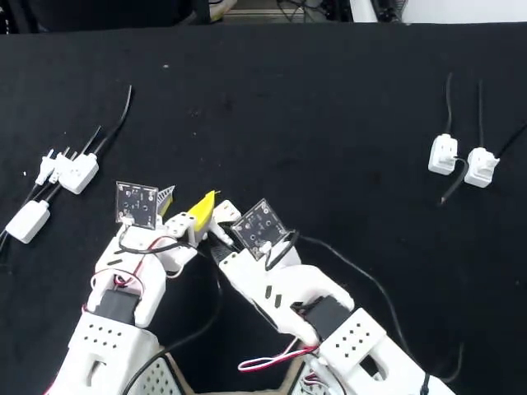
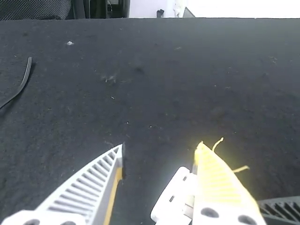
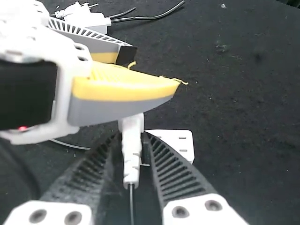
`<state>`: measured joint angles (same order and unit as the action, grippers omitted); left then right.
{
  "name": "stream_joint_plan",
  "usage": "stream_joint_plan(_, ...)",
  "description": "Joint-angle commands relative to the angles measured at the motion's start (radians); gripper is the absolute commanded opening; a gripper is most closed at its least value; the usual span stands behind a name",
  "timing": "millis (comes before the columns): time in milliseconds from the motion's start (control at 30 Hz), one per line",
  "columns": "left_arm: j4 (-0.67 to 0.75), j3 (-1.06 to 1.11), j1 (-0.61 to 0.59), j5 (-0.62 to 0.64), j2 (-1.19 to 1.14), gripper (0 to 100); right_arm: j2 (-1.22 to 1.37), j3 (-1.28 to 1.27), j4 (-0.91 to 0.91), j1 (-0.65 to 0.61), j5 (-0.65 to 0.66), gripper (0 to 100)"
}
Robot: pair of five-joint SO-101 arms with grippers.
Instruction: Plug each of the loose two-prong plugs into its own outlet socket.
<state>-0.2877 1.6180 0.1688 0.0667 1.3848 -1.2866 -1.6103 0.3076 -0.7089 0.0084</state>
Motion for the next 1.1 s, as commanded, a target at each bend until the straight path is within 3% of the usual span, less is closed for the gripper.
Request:
stream_joint_plan(0, 0.008, 0.001, 0.025, -0.009, 0.003, 24, -0.05, 0.025, -0.009, -0.008, -0.011, 1.1)
stream_joint_plan(1067, 0.009, 0.016, 0.056, -0.011, 0.003, 24, -0.051, 0.067, -0.008, 0.104, -0.124, 1.1)
